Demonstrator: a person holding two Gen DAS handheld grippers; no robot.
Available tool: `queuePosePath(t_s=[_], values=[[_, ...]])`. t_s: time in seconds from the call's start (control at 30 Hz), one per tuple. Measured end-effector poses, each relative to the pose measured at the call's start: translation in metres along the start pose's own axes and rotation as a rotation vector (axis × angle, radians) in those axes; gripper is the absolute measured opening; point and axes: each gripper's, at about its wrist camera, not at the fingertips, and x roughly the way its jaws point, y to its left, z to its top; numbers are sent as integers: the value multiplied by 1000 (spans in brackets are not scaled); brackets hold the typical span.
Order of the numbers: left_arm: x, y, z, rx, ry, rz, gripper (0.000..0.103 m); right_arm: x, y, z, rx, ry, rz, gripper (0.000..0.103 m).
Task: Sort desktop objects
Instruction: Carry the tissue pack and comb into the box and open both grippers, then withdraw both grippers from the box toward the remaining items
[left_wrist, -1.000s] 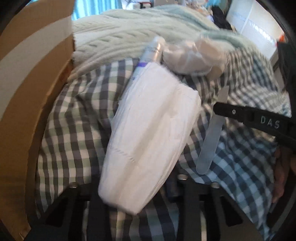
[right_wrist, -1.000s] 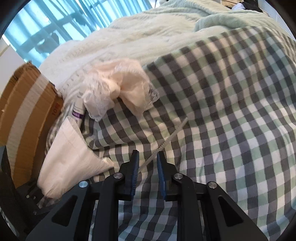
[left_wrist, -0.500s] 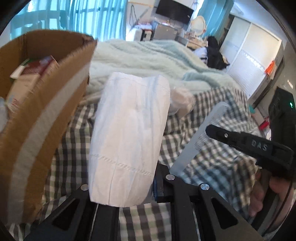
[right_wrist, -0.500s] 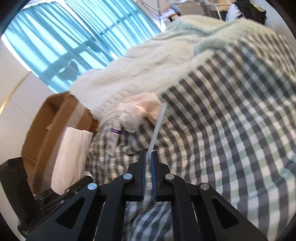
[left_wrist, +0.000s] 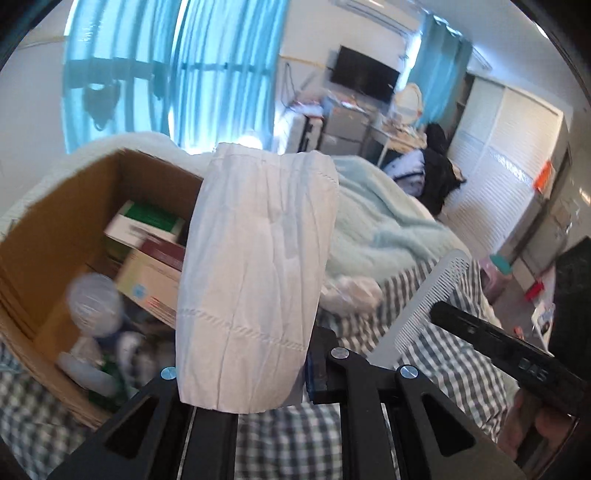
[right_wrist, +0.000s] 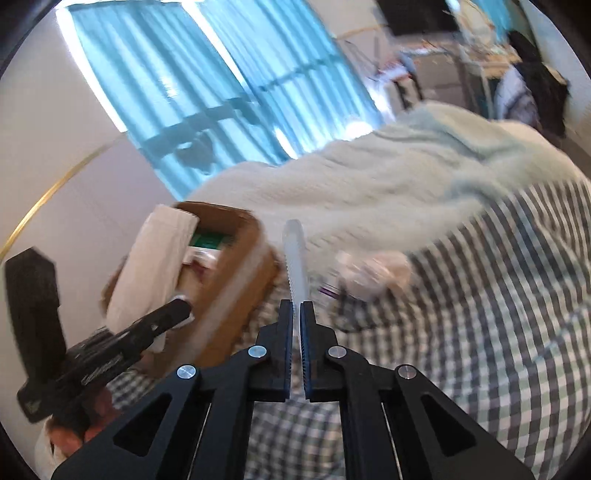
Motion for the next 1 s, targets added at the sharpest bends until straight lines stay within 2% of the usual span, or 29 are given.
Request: queuePosePath(t_s=[0.17,0.27,0.37,0.4,0.43,0.47,0.5,0.53,0.6,0.7,0.87,0.9,1.0], values=[[-10,52,23,-67,-19,108,12,14,78,34,-129,-2,115,4],[-11,84,24,-125,-4,131,12,40,116,49,-190,18,144,4],[2,104,18,-135,44,158,12,67,133,50,-221,44,128,4],[5,107,12,-130,58,171,16,72,134,46,-234,49,108,6],[9,109,6,-128,65,182,26,78,131,41,-247,44,66,15],[13,111,4,-126,72,196,35,82,125,36,-247,42,38,28],[17,112,1,-120,73,202,53,84,117,32,-242,46,19,37],[17,109,-3,-104,65,198,58,87,104,26,-229,58,-6,38],[15,101,-6,-66,46,209,61,88,85,20,-206,75,-36,38],[7,91,-8,-24,14,229,85,77,52,11,-175,95,-92,38],[-19,65,-5,-47,-45,199,91,44,19,11,-144,71,-150,41],[-24,55,-6,-49,-57,190,97,40,16,12,-142,65,-158,43],[-37,25,-11,-27,-80,144,99,20,7,12,-135,31,-185,48]])
